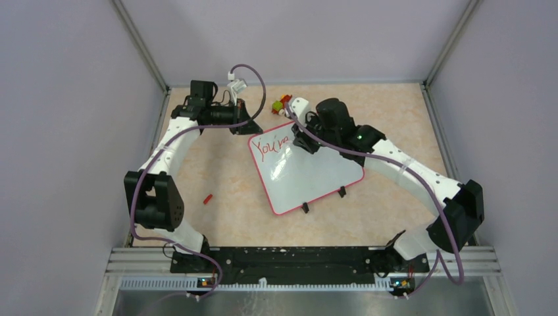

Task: Write a sentence on the whiteboard

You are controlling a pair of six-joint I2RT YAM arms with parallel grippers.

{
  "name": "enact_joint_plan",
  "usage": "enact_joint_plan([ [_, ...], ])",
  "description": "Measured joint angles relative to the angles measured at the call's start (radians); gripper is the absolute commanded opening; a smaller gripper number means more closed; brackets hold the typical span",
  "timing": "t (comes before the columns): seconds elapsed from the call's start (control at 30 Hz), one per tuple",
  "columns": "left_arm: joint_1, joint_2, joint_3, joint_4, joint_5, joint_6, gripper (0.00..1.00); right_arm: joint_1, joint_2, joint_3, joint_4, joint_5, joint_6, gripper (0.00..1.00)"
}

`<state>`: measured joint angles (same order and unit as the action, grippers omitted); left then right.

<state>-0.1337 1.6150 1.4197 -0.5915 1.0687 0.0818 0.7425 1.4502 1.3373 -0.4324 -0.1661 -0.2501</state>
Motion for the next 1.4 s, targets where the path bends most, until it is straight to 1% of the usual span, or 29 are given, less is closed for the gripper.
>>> enact_joint_plan([
  [0.53,0.0,0.0,0.0,0.0,-0.004,0.0,0.0,0.008,-0.031,-0.061,0.009,0.001,0.0,0.0],
  [1.0,0.0,0.0,0.0,0.0,0.0,0.0,0.0,-0.008,-0.043,-0.061,-0.019,0.023,-0.002,0.0],
  [1.27,0.0,0.0,0.0,-0.001,0.011,0.003,0.0,-0.014,-0.043,-0.037,-0.049,-0.013,-0.001,0.0],
  [1.4,0.0,0.0,0.0,-0.001,0.016,0.011,0.07,-0.019,-0.056,-0.02,-0.062,-0.053,0.007,0.0],
])
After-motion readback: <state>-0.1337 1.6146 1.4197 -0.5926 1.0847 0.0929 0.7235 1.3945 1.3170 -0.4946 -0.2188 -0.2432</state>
